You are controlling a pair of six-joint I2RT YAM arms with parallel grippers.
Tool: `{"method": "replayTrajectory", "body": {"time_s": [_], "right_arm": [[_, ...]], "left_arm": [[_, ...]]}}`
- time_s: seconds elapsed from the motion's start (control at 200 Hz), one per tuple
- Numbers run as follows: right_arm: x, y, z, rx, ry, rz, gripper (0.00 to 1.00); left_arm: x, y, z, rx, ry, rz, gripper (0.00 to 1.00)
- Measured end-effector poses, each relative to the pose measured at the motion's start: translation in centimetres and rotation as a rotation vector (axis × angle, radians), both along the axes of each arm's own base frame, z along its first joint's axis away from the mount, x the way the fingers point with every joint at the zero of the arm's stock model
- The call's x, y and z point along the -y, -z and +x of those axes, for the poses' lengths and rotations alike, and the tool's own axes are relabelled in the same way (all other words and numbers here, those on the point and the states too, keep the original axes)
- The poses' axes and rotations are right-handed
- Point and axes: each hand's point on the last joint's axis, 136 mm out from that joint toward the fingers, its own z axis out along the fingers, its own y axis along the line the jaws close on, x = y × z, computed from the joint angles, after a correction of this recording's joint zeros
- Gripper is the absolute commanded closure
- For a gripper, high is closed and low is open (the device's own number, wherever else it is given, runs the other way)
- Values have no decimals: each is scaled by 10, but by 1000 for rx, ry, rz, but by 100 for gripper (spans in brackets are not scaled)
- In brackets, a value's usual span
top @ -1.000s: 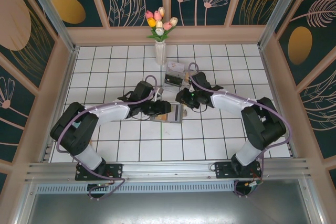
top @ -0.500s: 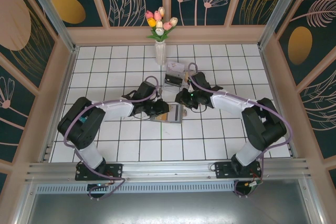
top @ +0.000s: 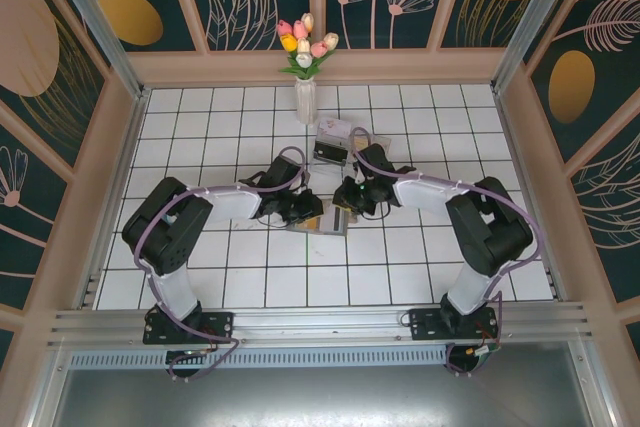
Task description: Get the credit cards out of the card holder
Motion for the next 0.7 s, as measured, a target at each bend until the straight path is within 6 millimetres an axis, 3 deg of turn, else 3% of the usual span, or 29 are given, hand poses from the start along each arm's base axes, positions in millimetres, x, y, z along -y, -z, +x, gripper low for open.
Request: {"method": "replayTrajectory", "body": {"time_s": [0.385,0.701], "right_arm": [[6,17,-4,-37,6,-47,78],[7,19,-3,-31,1,-55,78]], "left_arm": [[2,2,-1,-13,9,-6,81],[5,3,-1,-25,23,-13,82]]}}
